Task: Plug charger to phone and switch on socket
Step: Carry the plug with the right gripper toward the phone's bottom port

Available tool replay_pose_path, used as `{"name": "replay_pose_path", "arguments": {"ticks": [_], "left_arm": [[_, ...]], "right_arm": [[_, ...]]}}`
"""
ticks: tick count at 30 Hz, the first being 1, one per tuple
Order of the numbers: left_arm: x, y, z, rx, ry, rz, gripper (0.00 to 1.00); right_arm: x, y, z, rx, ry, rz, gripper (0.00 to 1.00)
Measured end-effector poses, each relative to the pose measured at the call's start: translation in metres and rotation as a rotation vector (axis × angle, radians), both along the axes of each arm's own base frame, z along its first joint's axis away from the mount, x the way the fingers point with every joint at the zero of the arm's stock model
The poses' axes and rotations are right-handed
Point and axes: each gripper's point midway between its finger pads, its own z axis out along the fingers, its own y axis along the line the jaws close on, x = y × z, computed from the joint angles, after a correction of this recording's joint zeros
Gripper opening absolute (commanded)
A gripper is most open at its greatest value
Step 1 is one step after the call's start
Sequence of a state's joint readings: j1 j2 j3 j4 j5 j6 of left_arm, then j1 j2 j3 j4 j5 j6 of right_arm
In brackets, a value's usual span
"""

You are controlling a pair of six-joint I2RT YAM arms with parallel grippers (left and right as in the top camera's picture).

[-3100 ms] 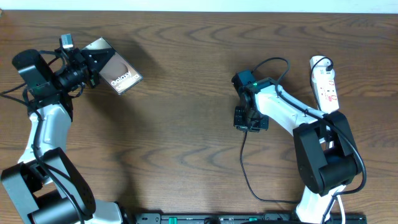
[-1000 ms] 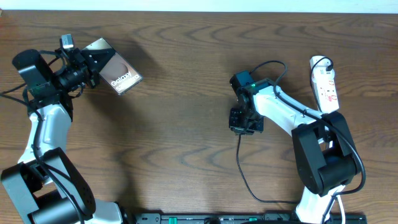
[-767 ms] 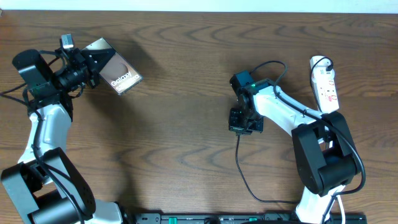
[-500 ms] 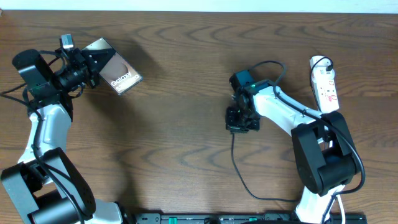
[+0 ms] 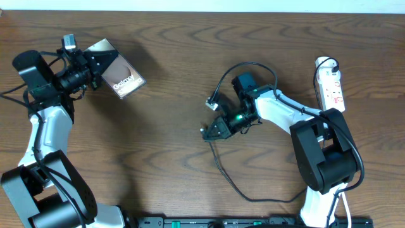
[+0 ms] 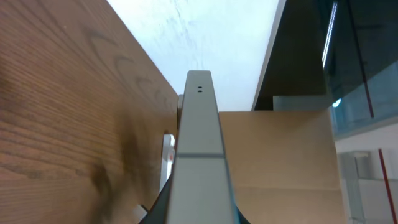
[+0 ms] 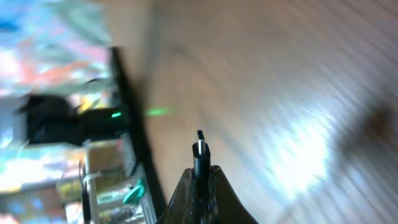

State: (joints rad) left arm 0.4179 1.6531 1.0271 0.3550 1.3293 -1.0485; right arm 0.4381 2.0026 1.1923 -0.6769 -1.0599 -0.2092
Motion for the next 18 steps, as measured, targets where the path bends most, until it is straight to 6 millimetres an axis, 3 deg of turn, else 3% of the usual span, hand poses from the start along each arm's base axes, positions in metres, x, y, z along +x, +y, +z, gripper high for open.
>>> {"name": "replay_pose_path", "arguments": {"ticks": [10, 18], "left_arm": [[-0.011, -0.009, 0.005, 0.035, -0.092, -0.088, 0.07], [-0.019, -0.022, 0.009, 0.058, -0.17, -0.17, 0.07]], "right_arm": [[0.007, 0.025, 0.057, 0.472, -0.271, 0.145, 0.01], [0.01, 0.036, 0.082, 0.627, -0.342, 0.195, 0.01]]}}
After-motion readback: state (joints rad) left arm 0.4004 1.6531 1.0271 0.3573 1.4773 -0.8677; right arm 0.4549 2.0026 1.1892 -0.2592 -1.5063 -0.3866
